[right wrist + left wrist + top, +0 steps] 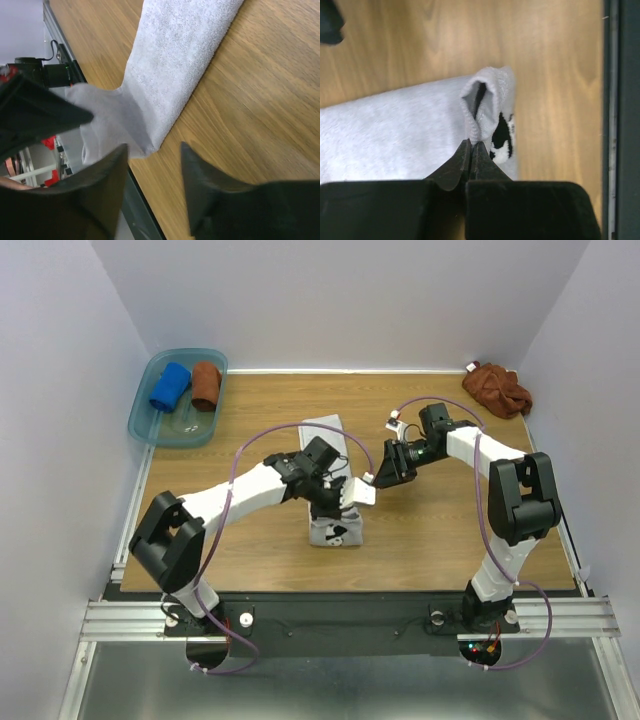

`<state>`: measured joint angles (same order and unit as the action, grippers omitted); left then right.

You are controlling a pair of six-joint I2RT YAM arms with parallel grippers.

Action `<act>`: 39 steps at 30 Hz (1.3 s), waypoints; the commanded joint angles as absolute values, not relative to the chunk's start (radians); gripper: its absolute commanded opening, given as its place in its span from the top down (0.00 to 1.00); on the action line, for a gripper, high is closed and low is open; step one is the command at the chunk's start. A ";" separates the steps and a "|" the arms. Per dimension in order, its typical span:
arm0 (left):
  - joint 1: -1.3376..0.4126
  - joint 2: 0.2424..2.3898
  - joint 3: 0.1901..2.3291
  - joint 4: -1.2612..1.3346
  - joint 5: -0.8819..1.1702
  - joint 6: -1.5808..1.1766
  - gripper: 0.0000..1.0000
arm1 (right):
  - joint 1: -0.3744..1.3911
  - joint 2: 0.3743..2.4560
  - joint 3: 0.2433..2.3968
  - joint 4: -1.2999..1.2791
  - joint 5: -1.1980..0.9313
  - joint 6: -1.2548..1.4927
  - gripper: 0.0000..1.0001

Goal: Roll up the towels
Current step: Fold the towel

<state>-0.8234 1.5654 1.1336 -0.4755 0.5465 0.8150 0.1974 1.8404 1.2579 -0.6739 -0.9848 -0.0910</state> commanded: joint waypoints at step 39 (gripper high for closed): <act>-0.620 1.878 1.384 -0.454 0.526 0.943 0.94 | 0.176 1.841 1.272 -0.723 -0.971 -0.169 0.03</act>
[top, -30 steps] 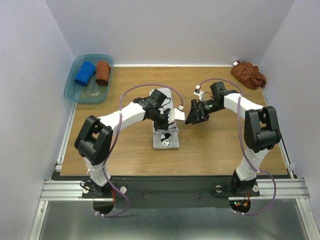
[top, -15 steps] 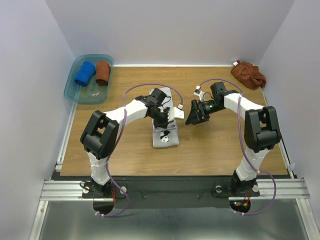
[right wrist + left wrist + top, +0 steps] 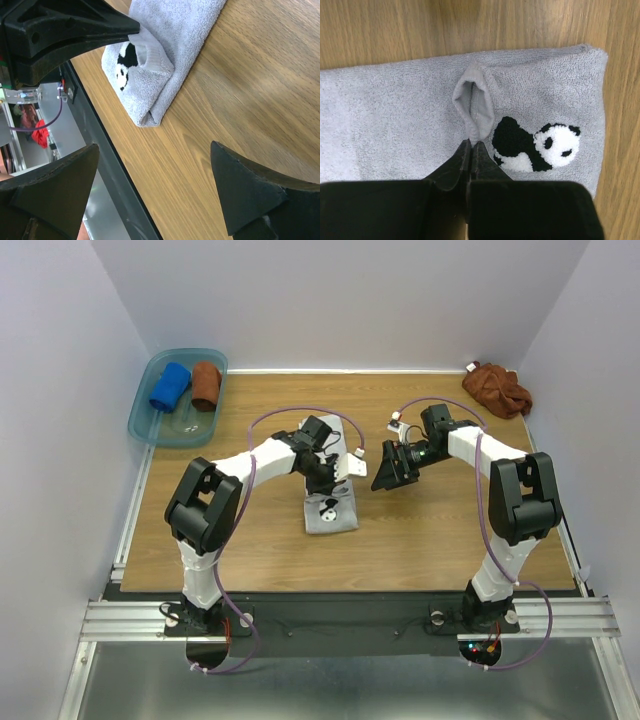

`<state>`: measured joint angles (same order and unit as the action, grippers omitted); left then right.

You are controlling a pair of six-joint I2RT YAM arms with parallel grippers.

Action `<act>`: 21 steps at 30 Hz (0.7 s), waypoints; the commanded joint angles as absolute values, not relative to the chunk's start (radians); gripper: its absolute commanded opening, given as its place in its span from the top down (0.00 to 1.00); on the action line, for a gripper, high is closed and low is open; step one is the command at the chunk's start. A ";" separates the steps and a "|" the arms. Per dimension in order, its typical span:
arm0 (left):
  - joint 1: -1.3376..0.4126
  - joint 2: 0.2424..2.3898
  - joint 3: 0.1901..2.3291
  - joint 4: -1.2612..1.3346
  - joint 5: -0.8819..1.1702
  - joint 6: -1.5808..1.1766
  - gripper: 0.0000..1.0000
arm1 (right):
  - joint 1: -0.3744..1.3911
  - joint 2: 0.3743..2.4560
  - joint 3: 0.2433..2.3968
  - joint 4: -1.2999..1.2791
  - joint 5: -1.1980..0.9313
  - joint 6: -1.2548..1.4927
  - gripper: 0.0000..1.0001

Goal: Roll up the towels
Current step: Fold the towel

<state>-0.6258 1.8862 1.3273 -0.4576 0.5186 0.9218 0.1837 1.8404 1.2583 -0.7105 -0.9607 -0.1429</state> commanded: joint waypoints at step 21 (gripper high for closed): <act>-0.601 1.927 1.410 -0.440 0.514 0.960 0.82 | 0.178 1.861 1.267 -0.730 -0.974 -0.181 0.03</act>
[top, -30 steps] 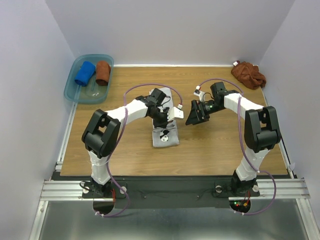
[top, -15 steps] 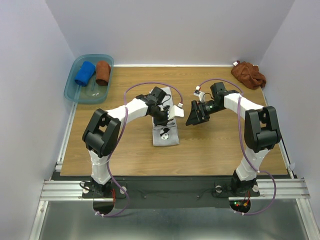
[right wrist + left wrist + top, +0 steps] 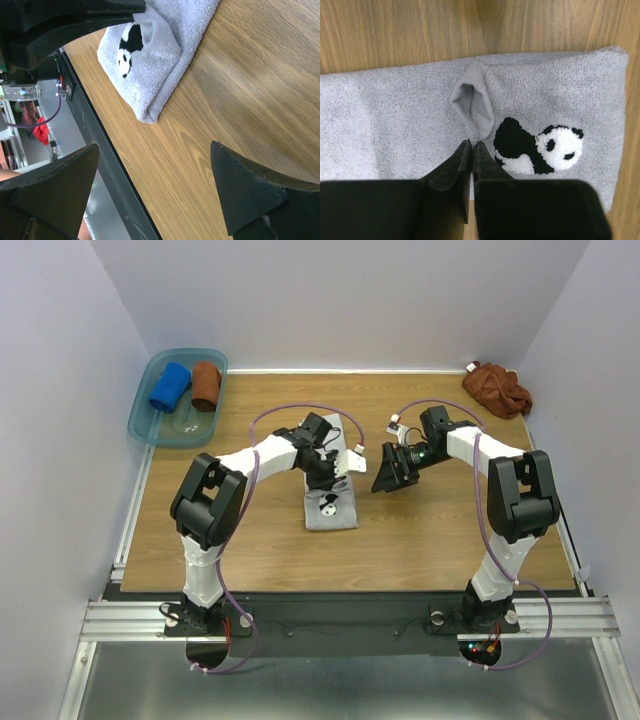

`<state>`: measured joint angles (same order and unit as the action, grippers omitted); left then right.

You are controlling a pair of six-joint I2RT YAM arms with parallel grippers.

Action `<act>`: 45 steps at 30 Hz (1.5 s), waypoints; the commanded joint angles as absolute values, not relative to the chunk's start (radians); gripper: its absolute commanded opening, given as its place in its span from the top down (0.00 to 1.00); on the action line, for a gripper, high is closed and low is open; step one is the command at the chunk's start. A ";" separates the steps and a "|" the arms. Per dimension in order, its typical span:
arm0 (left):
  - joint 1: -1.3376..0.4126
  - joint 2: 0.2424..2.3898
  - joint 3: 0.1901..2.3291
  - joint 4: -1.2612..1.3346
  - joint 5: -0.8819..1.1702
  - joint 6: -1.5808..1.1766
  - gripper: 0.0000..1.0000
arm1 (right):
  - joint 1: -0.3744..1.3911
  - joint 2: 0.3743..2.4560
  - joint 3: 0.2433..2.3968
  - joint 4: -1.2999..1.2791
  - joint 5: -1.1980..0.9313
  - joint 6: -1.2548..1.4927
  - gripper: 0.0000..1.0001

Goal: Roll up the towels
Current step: Fold the towel, then roll the towel

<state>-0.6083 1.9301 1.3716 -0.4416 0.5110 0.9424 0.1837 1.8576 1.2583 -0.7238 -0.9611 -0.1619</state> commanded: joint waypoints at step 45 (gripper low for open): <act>-1.038 1.244 0.433 0.406 0.028 1.031 0.22 | 0.492 2.226 1.411 -0.472 -0.951 0.121 0.54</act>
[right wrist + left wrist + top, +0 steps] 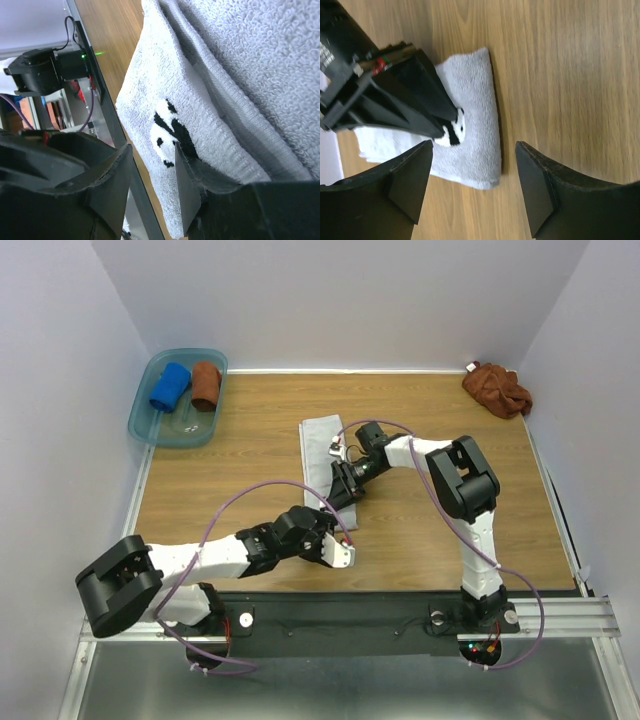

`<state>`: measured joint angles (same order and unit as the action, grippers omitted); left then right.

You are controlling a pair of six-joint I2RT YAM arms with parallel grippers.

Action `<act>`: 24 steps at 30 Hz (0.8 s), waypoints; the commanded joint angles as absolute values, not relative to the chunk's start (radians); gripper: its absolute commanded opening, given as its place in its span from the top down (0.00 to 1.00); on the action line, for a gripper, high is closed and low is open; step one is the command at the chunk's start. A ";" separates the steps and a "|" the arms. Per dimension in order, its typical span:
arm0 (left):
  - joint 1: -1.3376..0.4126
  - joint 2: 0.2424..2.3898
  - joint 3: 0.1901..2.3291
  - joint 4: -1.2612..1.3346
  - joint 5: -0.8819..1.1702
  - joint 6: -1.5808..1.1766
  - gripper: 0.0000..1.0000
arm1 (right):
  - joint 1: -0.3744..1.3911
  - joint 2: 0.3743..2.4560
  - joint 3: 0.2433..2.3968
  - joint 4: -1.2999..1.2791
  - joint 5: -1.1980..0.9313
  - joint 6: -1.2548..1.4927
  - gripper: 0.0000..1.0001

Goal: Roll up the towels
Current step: Roll the towel

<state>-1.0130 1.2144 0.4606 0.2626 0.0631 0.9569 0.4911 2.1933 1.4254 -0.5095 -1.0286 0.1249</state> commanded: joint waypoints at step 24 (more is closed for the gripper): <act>-0.959 1.509 0.636 0.169 0.139 0.977 0.65 | 0.448 2.159 1.388 -0.472 -1.055 0.141 0.46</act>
